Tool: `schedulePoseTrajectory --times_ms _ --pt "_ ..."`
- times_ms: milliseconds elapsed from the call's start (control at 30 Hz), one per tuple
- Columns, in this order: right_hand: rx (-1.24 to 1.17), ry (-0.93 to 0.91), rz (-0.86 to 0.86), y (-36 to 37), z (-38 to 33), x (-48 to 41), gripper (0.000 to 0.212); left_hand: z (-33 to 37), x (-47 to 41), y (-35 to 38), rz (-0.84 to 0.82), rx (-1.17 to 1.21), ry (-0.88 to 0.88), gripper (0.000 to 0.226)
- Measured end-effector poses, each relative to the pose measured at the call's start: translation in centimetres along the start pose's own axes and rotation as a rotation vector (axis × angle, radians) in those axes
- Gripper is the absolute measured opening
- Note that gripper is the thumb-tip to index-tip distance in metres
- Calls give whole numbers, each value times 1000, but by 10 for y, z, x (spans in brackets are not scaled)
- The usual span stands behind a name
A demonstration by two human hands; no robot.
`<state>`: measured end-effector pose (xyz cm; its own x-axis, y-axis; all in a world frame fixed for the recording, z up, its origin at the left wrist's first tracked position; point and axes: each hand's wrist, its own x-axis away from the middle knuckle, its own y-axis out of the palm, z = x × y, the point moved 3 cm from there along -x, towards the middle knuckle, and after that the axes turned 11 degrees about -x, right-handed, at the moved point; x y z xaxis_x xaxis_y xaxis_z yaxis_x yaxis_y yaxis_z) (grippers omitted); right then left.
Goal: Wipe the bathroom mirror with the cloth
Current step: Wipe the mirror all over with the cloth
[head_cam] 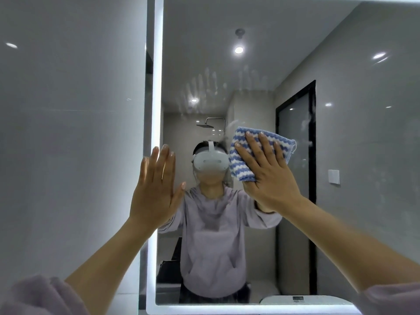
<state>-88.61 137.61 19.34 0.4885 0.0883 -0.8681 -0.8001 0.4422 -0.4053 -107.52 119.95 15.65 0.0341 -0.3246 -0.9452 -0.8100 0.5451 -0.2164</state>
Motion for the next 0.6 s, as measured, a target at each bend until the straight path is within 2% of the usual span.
schedulePoseTrajectory --times_ms 267,500,600 --pt "34 -9 45 5 1 1 63 -1 1 7 140 86 -15 69" --pt "39 2 18 3 -3 0 63 -1 1 6 148 92 -5 68" --pt "61 -14 -43 0 -9 -3 63 -1 1 8 133 86 -6 69"
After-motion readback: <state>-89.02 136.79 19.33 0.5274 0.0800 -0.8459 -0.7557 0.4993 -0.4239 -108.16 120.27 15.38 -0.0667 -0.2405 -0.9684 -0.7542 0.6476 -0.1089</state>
